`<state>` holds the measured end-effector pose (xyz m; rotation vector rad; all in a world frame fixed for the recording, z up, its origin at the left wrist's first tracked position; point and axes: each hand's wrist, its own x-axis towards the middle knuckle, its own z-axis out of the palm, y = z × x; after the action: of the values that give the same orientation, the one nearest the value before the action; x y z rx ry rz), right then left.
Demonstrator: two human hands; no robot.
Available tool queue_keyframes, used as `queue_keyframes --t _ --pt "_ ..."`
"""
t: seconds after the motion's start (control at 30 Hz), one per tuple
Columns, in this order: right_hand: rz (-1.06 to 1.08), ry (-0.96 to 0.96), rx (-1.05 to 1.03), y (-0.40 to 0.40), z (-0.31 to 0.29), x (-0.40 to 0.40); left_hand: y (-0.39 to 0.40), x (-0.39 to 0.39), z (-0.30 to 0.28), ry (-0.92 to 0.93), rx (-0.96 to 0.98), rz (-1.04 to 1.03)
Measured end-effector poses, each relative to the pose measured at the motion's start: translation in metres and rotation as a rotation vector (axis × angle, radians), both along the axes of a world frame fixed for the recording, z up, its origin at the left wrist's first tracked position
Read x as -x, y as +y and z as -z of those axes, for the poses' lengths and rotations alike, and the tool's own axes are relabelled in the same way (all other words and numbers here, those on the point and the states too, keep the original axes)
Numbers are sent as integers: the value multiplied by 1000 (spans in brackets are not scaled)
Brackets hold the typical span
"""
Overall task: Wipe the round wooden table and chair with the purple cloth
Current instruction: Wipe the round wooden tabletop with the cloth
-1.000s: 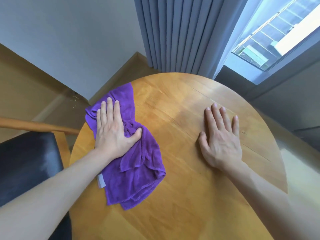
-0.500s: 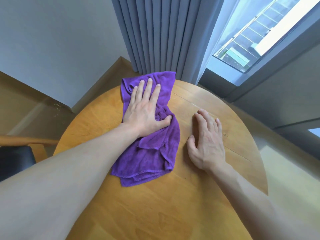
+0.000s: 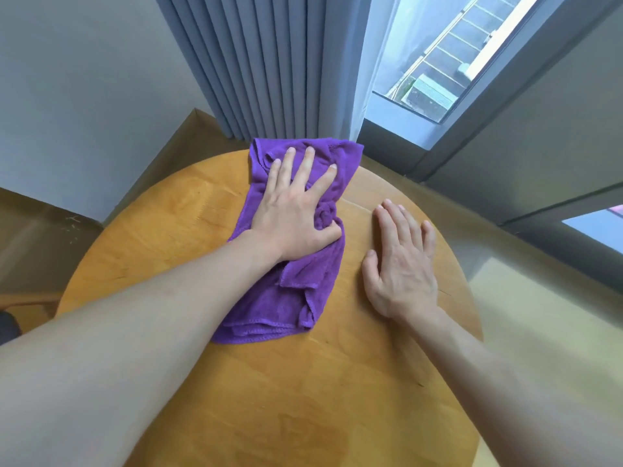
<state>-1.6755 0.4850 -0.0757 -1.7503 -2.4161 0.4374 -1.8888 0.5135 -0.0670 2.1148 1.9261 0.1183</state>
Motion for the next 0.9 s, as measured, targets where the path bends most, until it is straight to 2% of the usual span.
queue_keyframes --t 0.23,0.47,0.57,0.67,0.77,0.9 --pt "-10 32 -11 1 0 -2 -20 -8 1 -2 -45 -1" --pt "-19 0 15 2 0 -2 -101 67 6 -79 -147 -63" --pt "-26 -24 24 3 0 -1 -139 107 6 -52 -115 -223" --pt "-32 -53 20 3 2 -1 -177 126 6 -58 -126 -475" --pt "-45 -89 16 3 3 -1 -212 119 8 -70 -156 -689" --pt "-99 -154 18 2 -1 3 -242 97 8 -57 -134 -863"
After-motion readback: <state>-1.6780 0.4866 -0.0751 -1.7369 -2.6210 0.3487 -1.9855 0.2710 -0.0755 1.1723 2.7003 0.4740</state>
